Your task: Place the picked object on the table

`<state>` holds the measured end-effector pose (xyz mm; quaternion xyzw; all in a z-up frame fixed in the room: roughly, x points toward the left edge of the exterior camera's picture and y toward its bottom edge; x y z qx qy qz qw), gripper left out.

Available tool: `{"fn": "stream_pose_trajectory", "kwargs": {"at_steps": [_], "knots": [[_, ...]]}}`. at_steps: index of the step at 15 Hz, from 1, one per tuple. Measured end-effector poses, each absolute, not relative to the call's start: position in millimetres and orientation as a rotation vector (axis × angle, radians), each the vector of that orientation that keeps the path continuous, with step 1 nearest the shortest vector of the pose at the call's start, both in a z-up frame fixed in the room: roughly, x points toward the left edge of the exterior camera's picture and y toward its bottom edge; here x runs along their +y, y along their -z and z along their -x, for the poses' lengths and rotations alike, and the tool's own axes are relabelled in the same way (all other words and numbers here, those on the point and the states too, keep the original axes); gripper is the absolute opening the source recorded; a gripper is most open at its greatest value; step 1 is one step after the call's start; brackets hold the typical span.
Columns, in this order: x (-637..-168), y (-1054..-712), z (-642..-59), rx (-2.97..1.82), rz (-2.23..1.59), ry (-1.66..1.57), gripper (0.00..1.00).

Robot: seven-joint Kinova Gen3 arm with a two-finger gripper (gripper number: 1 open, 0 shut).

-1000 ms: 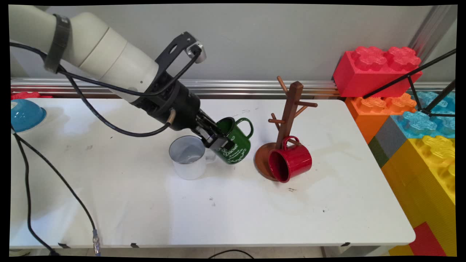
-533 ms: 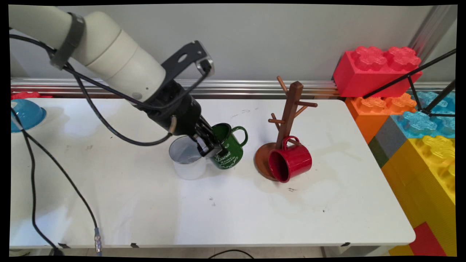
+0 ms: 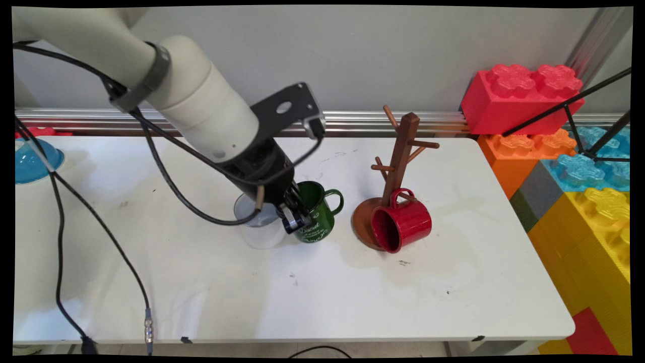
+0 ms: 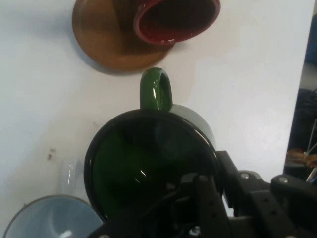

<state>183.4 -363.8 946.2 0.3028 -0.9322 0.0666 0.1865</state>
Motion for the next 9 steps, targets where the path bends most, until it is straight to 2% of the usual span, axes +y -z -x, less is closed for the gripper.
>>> {"fn": "stream_pose_trajectory", "kwargs": {"at_steps": [9], "knots": [[-354.7,-917.8,-154.8,-2.748,-0.817,-0.243,0.0]]}}
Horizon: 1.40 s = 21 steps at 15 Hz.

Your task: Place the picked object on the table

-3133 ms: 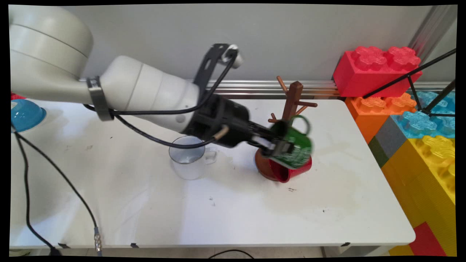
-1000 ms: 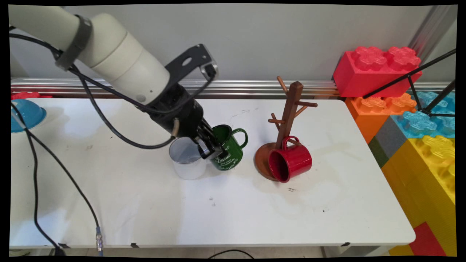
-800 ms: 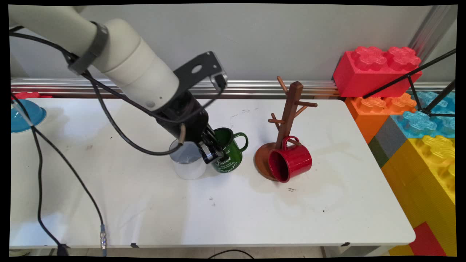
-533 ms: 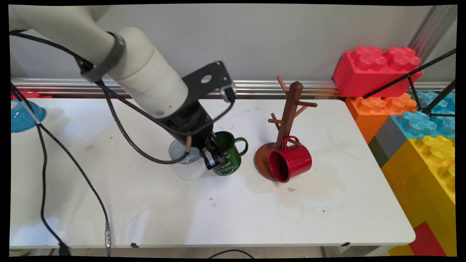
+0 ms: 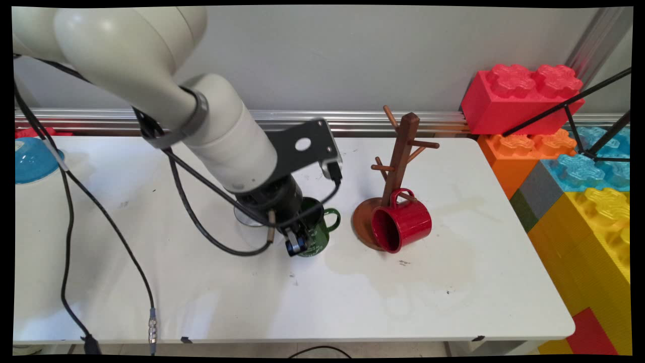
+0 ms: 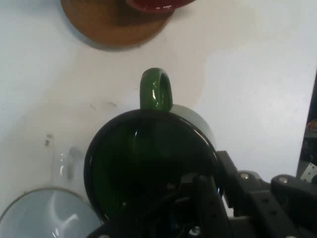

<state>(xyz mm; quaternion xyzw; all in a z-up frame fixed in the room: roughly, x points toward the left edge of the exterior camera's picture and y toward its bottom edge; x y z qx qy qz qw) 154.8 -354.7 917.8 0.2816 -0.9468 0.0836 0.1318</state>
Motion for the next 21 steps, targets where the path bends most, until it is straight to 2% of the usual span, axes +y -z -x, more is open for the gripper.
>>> {"fn": "stream_pose_trajectory", "kwargs": {"at_steps": [21], "knots": [[-342.6,-847.0,-122.4,-2.853,-0.864,-0.27,0.0]]}}
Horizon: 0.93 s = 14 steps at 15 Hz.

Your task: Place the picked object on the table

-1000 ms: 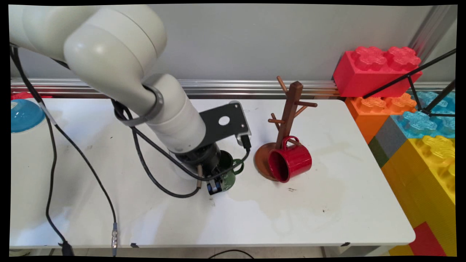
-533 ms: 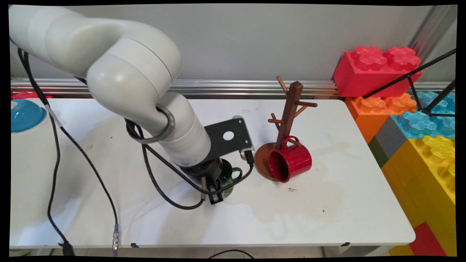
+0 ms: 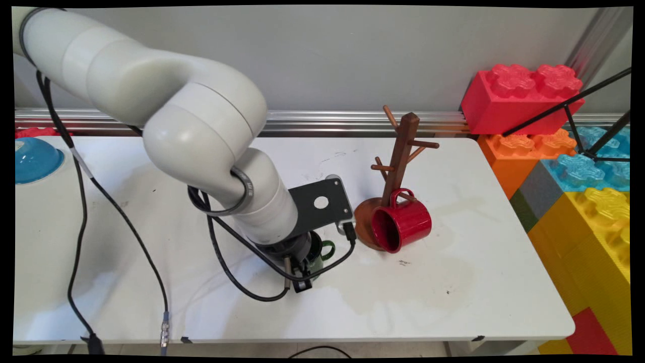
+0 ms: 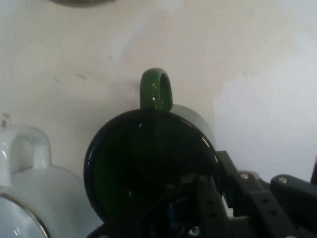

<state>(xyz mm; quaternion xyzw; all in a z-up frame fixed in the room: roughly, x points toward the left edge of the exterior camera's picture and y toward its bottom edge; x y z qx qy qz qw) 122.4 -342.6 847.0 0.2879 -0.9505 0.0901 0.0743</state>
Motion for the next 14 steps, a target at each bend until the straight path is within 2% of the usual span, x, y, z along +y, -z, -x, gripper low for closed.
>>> {"fn": "stream_pose_trajectory", "kwargs": {"at_steps": [14], "knots": [[-341.2,-832.9,-121.9,-2.864,-0.903,-0.27,0.0]]}}
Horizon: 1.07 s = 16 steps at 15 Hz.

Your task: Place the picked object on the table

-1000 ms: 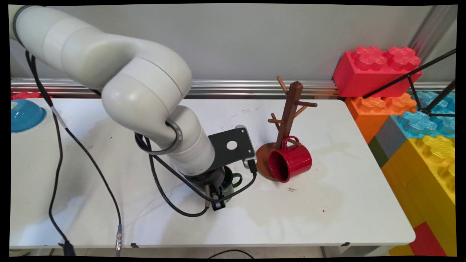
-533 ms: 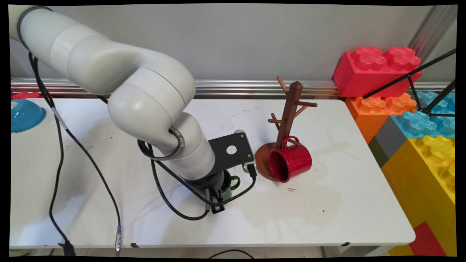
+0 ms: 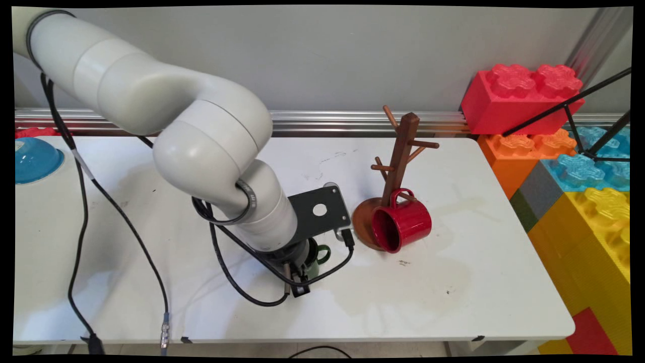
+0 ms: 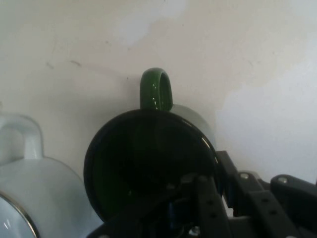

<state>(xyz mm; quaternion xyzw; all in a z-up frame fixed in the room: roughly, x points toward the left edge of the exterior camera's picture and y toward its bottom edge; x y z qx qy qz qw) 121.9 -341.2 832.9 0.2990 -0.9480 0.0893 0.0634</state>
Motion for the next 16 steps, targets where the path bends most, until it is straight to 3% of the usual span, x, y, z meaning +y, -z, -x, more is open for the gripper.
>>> {"fn": "stream_pose_trajectory", "kwargs": {"at_steps": [10,11,16], "knots": [[-342.2,-829.1,-127.0,-2.863,-0.94,-0.27,0.0],[-342.3,-828.8,-127.6,-2.862,-0.943,-0.27,1.0],[-341.2,-827.9,-130.1,-2.855,-0.965,-0.259,1.0]]}}
